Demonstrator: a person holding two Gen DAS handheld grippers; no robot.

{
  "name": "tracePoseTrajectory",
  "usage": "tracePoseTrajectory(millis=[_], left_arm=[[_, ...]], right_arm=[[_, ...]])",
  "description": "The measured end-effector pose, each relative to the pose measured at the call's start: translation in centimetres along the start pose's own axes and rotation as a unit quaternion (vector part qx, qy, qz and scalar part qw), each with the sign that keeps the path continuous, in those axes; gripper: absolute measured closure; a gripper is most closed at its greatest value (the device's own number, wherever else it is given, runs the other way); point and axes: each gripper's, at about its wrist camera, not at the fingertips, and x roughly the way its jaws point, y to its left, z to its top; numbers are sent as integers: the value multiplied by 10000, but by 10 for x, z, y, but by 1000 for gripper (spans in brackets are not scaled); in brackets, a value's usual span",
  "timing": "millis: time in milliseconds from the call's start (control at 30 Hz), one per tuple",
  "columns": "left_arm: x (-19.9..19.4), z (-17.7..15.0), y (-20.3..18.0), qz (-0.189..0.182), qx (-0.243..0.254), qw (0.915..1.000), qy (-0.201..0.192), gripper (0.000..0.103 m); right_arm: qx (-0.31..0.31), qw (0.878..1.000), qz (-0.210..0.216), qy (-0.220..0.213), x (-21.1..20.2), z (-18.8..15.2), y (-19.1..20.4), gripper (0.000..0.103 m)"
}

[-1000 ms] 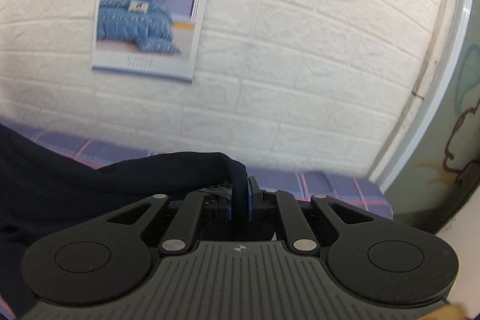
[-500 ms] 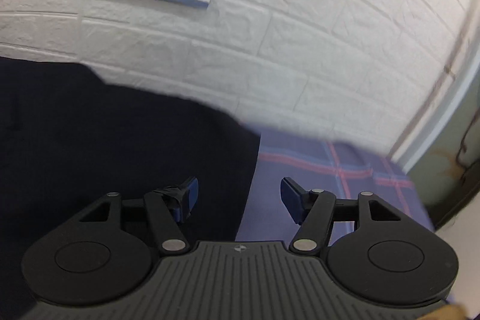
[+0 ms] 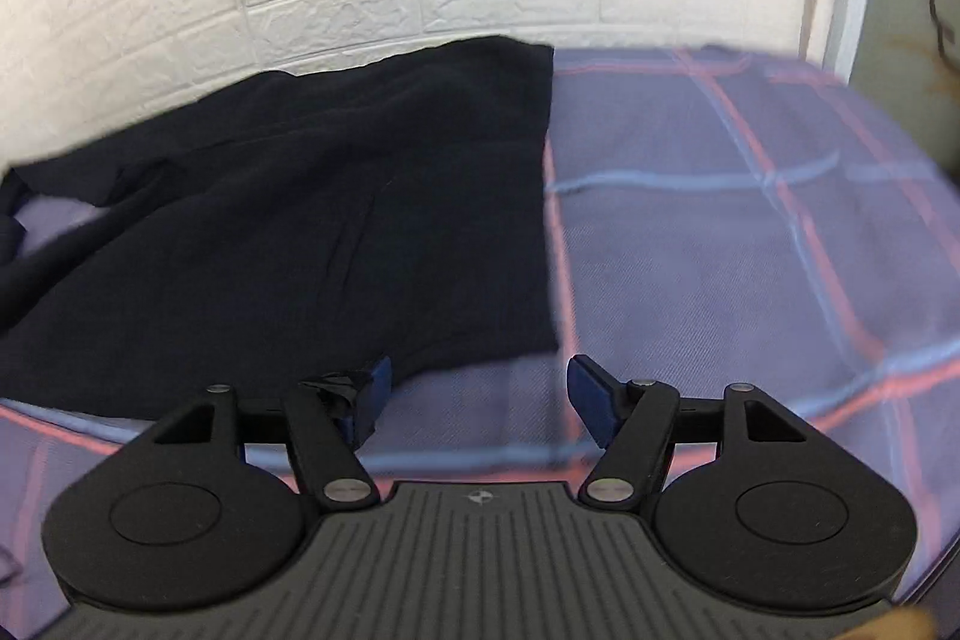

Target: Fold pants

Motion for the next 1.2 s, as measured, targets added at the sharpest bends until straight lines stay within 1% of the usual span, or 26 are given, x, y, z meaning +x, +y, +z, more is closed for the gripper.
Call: tracePoseTrajectory(millis=[33, 100, 167, 233, 333, 367, 433, 467, 500, 533, 567, 633, 667, 700, 800, 833, 867, 900, 967, 1033, 1067, 1100, 1200], left_arm=[[4, -1, -2, -39, 34, 10000, 30, 0], [14, -4, -6, 49, 86, 9998, 164, 0], [22, -9, -8, 59, 90, 9996, 277, 0], [26, -13, -7, 4, 13, 9995, 302, 0], [30, -16, -2, -215, -213, 9985, 456, 0], [29, -16, -1, -224, -266, 9984, 455, 0], [19, -14, -5, -166, -200, 9993, 286, 0], [13, -13, -7, -147, -133, 9997, 163, 0], [5, -10, -7, -127, -131, 9998, 40, 0], [-7, -6, -7, -153, -191, 9996, -132, 0], [-23, -1, -6, -243, -289, 9988, -321, 0], [-57, 9, -3, -417, -430, 9962, -637, 0], [-75, 13, -4, -467, -433, 9953, -723, 0], [-89, 15, -8, -410, -350, 9956, -767, 0], [-121, 7, -18, -123, 89, 9953, -960, 0], [-125, 3, -16, -46, 185, 9950, -984, 0], [-127, -2, -11, 10, 275, 9953, -925, 0], [-129, -8, -5, 72, 263, 9957, -885, 0], [-129, -18, 13, 230, 63, 9963, -823, 0], [-131, -27, 35, 525, -272, 9952, -774, 0], [-133, -30, 50, 712, -501, 9932, -779, 0], [-134, -33, 61, 807, -693, 9913, -774, 0], [-138, -43, 96, 934, -1335, 9840, -715, 0]], right_arm=[[196, 9997, 128, 75, 1, -3, -1, 0], [535, 9979, 335, 142, 5, -8, -4, 0], [772, 9964, 352, 55, 8, -9, -5, 0], [1085, 9933, 398, -94, 11, -9, -8, 0], [1711, 9829, 624, -284, 20, -8, -15, 0], [1927, 9780, 706, -371, 22, -8, -18, 0], [2269, 9694, 800, -487, 30, -5, -22, 1], [2326, 9680, 785, -517, 33, -3, -22, 35], [2286, 9694, 755, -476, 37, 1, -21, 90], [2249, 9710, 697, -412, 36, 4, -19, 94], [2211, 9715, 706, -476, 31, 8, -18, 94], [1949, 9741, 749, -870, 4, 15, -17, 95], [1846, 9745, 747, -1037, -12, 19, -17, 95], [1788, 9747, 730, -1125, -25, 23, -19, 95], [1556, 9784, 406, -1296, -53, 30, -26, 96], [1512, 9793, 322, -1305, -55, 30, -30, 95], [1486, 9807, 232, -1250, -53, 28, -34, 95], [1489, 9821, 115, -1151, -49, 26, -39, 95], [1515, 9846, -75, -870, -37, 20, -45, 95], [1556, 9855, -115, -666, -27, 13, -49, 95], [1553, 9859, -139, -614, -23, 10, -49, 95], [1528, 9863, -180, -597, -20, 5, -47, 95], [1485, 9867, -218, -619, -20, 2, -47, 95]])
